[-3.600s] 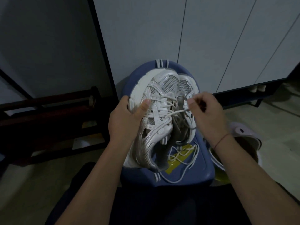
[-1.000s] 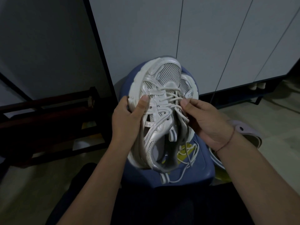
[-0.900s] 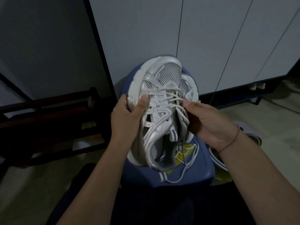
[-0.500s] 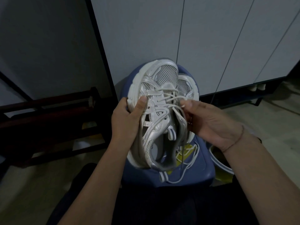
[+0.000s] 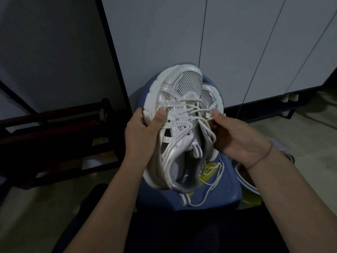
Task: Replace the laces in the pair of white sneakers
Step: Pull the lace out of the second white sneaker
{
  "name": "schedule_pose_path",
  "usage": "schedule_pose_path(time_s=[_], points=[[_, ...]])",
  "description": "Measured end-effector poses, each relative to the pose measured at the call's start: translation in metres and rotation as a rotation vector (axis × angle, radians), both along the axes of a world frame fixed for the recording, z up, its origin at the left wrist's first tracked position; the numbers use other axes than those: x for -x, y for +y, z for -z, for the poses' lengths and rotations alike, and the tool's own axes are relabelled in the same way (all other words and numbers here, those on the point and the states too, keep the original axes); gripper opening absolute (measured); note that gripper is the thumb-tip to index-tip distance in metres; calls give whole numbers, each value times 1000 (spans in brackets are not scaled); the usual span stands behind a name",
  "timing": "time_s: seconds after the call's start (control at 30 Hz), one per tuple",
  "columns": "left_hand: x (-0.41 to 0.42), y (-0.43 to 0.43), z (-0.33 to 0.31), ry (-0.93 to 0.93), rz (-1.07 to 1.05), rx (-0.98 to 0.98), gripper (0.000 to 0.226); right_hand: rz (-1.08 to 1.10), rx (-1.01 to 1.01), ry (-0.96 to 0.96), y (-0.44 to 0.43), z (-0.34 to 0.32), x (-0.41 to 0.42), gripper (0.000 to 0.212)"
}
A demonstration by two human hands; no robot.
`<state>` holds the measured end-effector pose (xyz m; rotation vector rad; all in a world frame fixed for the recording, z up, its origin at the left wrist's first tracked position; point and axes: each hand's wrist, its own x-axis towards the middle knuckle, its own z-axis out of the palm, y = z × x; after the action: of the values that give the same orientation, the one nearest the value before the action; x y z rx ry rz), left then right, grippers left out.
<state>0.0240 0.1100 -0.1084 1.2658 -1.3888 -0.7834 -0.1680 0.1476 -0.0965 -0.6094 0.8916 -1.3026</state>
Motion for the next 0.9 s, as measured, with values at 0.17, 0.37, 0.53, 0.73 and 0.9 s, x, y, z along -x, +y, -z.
schedule_pose_path(time_s=[0.17, 0.37, 0.53, 0.73, 0.9], points=[[0, -1, 2, -9, -1, -1, 57, -97, -31, -217, 4, -11, 11, 29], [-2, -2, 3, 30, -21, -38, 67, 118, 20, 162, 2, 5, -8, 11], [1, -2, 4, 58, -20, -29, 61, 211, 144, 241, 2, 8, -17, 7], [0, -2, 5, 46, -27, 0, 52, 281, 267, 490, 3, 9, -20, 14], [1, -1, 3, 49, -8, 15, 52, 150, 115, -5, 1, 0, -19, 18]])
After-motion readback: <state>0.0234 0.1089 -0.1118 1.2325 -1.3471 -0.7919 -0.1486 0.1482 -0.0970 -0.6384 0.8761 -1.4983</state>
